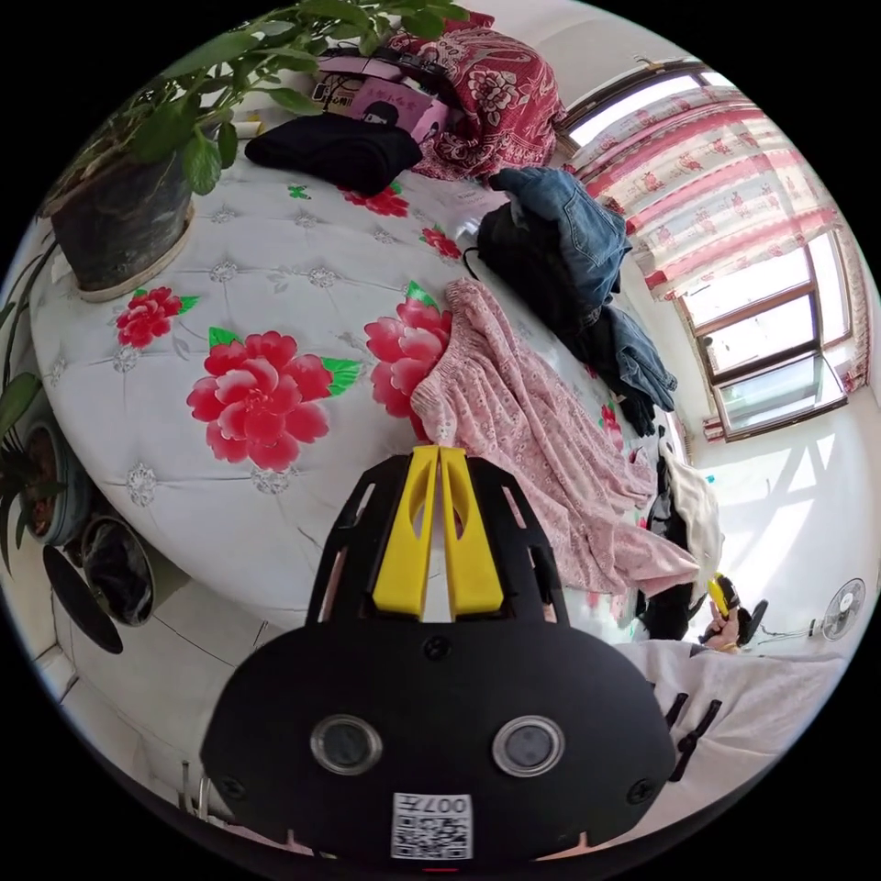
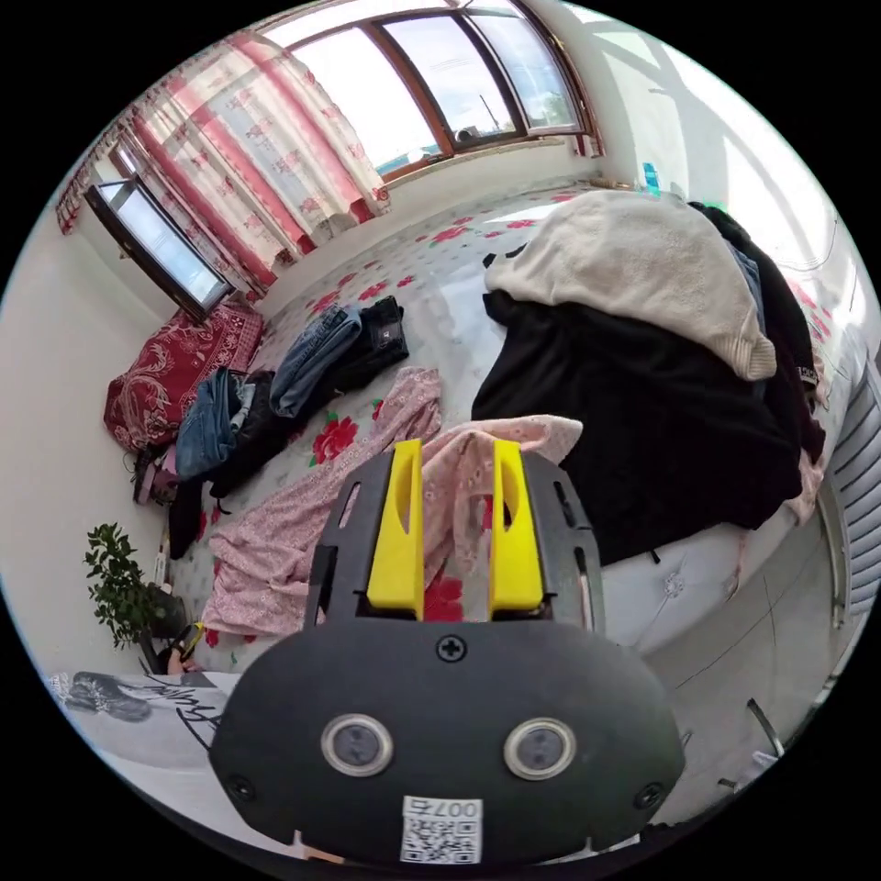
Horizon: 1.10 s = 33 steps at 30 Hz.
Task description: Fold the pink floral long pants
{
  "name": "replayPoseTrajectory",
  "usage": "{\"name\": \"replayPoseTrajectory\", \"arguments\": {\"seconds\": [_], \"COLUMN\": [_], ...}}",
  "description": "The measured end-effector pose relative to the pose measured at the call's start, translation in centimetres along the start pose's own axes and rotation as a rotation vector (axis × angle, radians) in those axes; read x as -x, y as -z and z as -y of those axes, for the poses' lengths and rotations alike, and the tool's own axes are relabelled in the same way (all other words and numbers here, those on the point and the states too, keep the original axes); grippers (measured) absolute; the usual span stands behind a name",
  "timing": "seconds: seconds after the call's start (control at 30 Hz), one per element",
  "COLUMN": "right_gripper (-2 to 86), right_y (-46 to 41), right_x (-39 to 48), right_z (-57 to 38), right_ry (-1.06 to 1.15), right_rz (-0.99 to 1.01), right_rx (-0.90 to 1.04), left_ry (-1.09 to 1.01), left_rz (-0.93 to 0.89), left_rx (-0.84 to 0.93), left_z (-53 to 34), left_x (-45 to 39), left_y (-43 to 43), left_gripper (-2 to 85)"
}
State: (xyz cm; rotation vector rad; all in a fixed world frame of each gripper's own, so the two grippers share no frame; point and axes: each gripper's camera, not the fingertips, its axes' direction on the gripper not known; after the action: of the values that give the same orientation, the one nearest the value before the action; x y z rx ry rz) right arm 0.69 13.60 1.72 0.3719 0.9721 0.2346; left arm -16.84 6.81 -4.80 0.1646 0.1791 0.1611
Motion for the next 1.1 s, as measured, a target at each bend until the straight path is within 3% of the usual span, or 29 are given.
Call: {"name": "replayPoseTrajectory", "arguments": {"seconds": [0.3,0.57,0.63,0.83,0.97,1.1], "right_gripper": [6.6,2.2,1.0,0.2,1.3,4.6], "right_y": [-8.7,-12.8,-10.8,6.3,12.8,8.4], "right_x": [-2.8,-5.6,-5.8,-8.3,-6.6,-7.1], "right_z": [-6.2,-3.4,-2.4,1.0,4.4,7.7], "right_ry": [0.153,0.006,0.017,0.02,0.106,0.041], "right_rz": [-0.159,-0.066,-0.042,0.397,0.284,0.107], "right_rx": [0.323,0.432,0.395,0.06,-0.037,0.022], "left_ry": [0.05,0.077,0.088,0.112,0.149,0.193], "left_rz": [-0.033,-0.081,-0.098,-0.118,-0.1,-0.121], "left_rx": [-0.033,-0.061,-0.077,-0.084,-0.072,-0.05], "left_z": [0.0,2.0,2.1,0.7,0.2,1.1], "left_x": [-0.2,-1.7,-1.6,0.0,0.6,0.4], "left_y": [2.9,5.1,6.1,9.7,9.3,6.6], "left_gripper": [-1.0,-1.0,-1.0,-1.0,-1.0,-1.0]}}
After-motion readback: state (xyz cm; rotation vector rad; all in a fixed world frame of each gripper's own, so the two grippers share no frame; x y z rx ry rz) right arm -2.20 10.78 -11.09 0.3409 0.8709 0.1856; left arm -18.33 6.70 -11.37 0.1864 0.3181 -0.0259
